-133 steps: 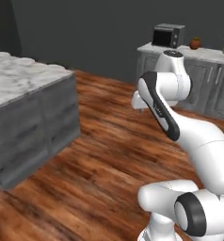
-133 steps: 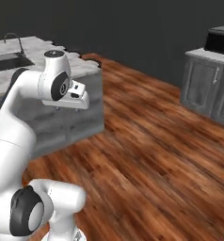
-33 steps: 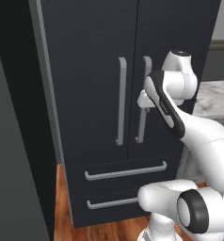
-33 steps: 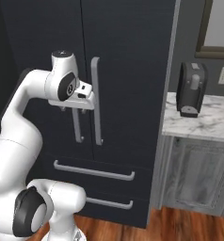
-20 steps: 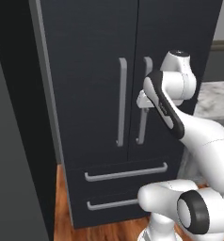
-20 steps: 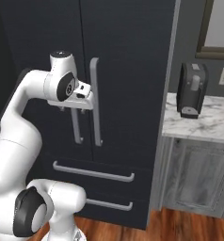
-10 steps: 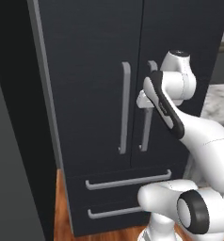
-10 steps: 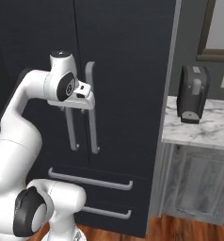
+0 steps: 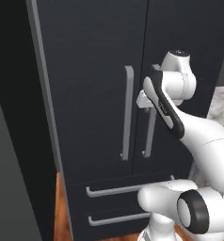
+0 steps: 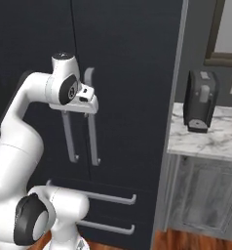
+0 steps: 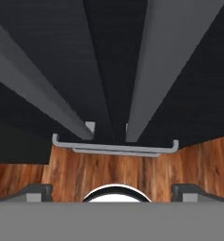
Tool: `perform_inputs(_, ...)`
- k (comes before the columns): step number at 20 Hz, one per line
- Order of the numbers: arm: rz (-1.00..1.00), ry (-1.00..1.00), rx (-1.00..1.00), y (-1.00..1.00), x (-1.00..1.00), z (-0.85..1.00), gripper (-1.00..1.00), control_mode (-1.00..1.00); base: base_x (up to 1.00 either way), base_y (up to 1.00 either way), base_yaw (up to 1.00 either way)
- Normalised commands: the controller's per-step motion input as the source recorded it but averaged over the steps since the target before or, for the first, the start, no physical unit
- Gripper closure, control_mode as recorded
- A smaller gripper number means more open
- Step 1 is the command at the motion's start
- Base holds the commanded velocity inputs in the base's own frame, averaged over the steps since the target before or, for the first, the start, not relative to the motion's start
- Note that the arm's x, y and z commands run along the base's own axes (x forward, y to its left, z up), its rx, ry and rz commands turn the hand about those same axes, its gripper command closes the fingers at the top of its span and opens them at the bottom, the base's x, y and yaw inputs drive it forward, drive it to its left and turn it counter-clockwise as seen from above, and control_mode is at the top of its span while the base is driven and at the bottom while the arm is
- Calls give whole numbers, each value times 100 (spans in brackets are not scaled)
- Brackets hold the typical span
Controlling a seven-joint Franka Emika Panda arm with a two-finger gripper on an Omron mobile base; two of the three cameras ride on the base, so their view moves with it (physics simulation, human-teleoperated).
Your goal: Navigate to the fridge.
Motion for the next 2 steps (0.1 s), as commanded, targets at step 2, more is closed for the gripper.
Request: perform_inputs(2, 0, 0, 0, 0, 0, 0, -100, 100, 36, 0, 0)
